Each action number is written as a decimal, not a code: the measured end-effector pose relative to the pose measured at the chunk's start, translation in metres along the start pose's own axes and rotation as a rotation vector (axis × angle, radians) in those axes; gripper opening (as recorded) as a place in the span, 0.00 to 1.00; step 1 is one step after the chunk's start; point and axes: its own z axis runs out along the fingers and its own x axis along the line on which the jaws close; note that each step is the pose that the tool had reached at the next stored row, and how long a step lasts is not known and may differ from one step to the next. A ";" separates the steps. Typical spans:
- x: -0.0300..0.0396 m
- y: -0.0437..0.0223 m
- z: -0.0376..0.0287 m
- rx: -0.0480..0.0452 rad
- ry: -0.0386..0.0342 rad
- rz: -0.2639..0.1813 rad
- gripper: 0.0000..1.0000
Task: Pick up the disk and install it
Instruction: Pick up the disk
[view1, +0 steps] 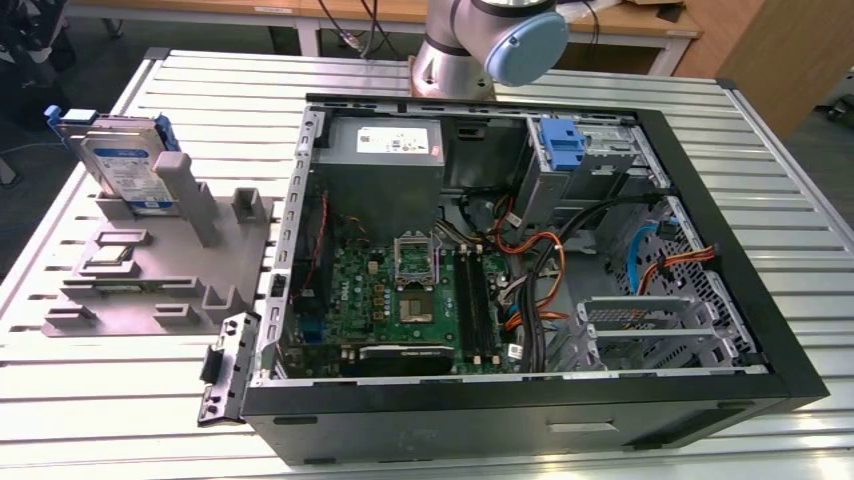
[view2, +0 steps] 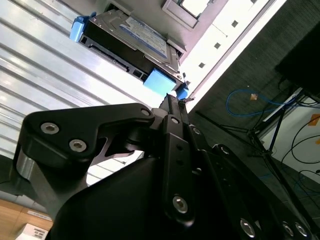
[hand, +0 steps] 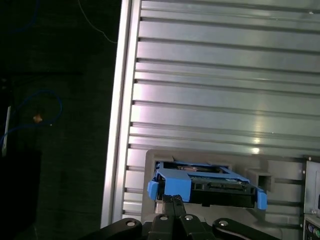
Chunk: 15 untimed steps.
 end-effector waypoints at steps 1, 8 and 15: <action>0.0000 0.0000 0.0000 0.0000 0.0002 -0.005 0.10; 0.0000 -0.0001 0.0000 0.0009 0.0038 -0.090 0.10; 0.0000 -0.0001 0.0000 0.0021 0.0091 -0.213 0.10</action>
